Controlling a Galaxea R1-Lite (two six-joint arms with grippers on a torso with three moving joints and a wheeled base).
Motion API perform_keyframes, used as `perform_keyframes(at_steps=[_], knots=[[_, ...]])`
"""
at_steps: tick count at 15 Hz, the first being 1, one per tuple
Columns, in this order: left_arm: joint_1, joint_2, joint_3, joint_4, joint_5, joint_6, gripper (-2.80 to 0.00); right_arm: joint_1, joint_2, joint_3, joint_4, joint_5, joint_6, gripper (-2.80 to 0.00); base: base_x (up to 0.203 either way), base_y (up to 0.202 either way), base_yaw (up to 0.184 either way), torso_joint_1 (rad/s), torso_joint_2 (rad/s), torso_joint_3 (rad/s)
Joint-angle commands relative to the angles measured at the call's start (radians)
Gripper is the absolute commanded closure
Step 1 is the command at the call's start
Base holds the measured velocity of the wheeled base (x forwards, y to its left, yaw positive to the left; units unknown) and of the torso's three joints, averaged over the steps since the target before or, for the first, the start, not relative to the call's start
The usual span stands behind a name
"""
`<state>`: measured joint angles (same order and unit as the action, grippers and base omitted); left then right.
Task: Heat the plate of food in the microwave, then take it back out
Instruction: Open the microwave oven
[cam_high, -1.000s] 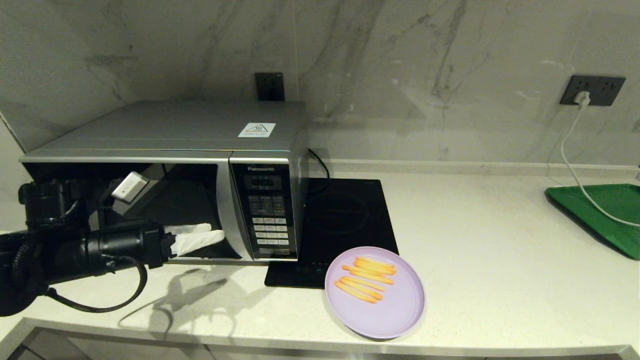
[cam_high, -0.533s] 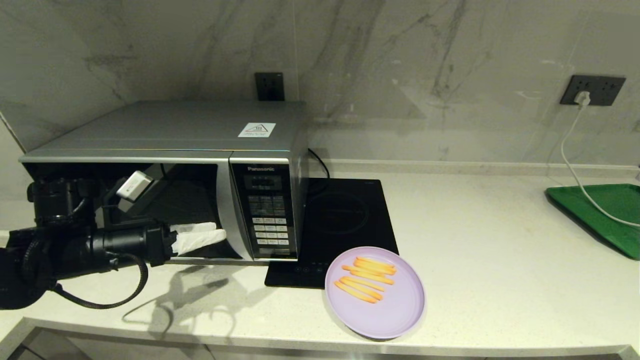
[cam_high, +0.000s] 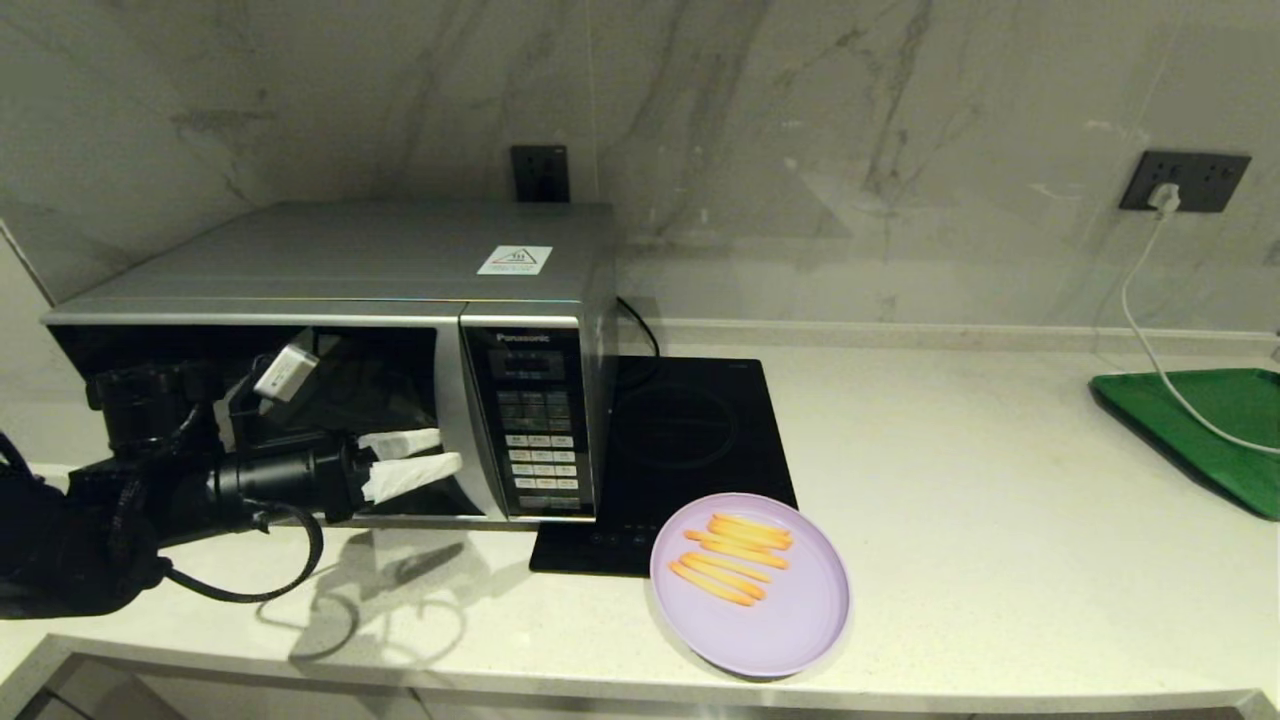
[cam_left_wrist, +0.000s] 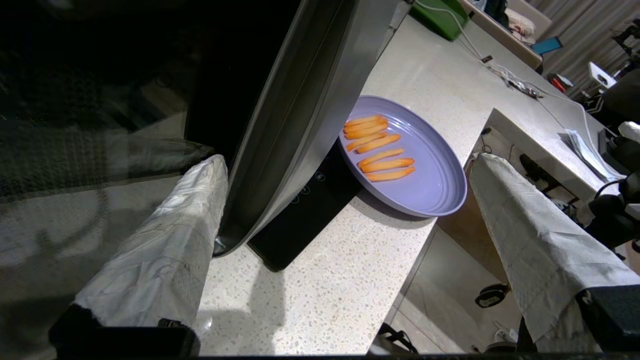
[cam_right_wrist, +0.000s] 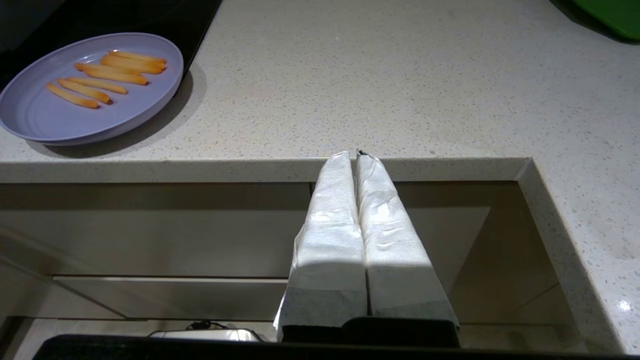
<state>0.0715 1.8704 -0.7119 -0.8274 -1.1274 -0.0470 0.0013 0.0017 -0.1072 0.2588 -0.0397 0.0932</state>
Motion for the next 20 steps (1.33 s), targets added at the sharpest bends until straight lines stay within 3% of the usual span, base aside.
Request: perform_keyframes(at_steps=[1, 7, 13, 20], knots=[[-0.02, 0.012, 0.0, -0.006, -0.029, -0.002, -2.8, 0.0, 0.0, 0.0, 0.002, 0.0, 0.0, 0.0, 0.0, 0.0, 0.0, 0.0, 0.0, 0.0], [-0.063, 0.012, -0.001, -0.006, -0.081, -0.017, -2.8, 0.0, 0.0, 0.0, 0.002, 0.0, 0.0, 0.0, 0.0, 0.0, 0.0, 0.0, 0.0, 0.0], [-0.068, 0.019, -0.001, -0.004, -0.196, -0.039, -2.8, 0.0, 0.0, 0.0, 0.002, 0.0, 0.0, 0.0, 0.0, 0.0, 0.0, 0.0, 0.0, 0.0], [-0.089, 0.007, 0.059, -0.004, -0.226, -0.035, -2.8, 0.0, 0.0, 0.0, 0.002, 0.0, 0.0, 0.0, 0.0, 0.0, 0.0, 0.0, 0.0, 0.0]])
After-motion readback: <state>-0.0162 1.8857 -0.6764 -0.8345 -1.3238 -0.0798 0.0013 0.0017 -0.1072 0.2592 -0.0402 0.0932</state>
